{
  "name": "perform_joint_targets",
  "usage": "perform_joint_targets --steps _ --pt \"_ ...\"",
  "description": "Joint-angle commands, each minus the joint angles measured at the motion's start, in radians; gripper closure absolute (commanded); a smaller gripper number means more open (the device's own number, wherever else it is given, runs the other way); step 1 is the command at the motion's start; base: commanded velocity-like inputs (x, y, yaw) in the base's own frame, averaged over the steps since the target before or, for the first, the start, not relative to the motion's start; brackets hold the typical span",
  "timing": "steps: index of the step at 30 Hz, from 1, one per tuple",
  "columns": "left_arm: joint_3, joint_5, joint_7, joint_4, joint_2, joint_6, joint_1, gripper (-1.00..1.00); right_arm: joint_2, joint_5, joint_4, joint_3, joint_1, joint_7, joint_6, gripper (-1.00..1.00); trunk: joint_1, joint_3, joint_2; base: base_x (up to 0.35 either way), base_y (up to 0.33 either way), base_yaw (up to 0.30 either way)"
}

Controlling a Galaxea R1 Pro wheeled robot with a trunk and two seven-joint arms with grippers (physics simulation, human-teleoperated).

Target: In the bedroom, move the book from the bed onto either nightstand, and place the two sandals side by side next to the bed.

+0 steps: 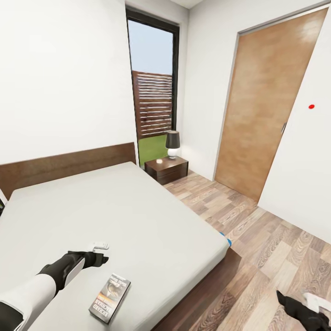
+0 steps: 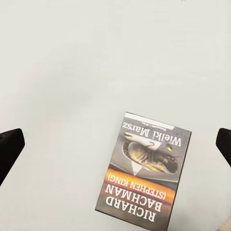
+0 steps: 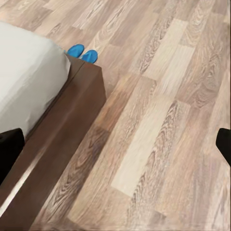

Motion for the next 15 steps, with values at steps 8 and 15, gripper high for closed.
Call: perform_joint_targets --steps 8,15 --pt "-0.003 0.004 -0.002 -0.001 0.0 -0.006 0.0 -1.0 -0.118 0.011 0.366 -0.076 -0.01 0.003 -0.183 -1.0 0.031 -0.027 -0.057 0.0 0.0 0.0" --pt "-0.003 0.004 -0.002 -0.001 0.0 -0.012 0.0 -1.0 -0.145 0.012 0.463 -0.096 -0.014 -0.019 -0.234 -1.0 0.058 -0.048 -0.106 0.0 0.0 0.0"
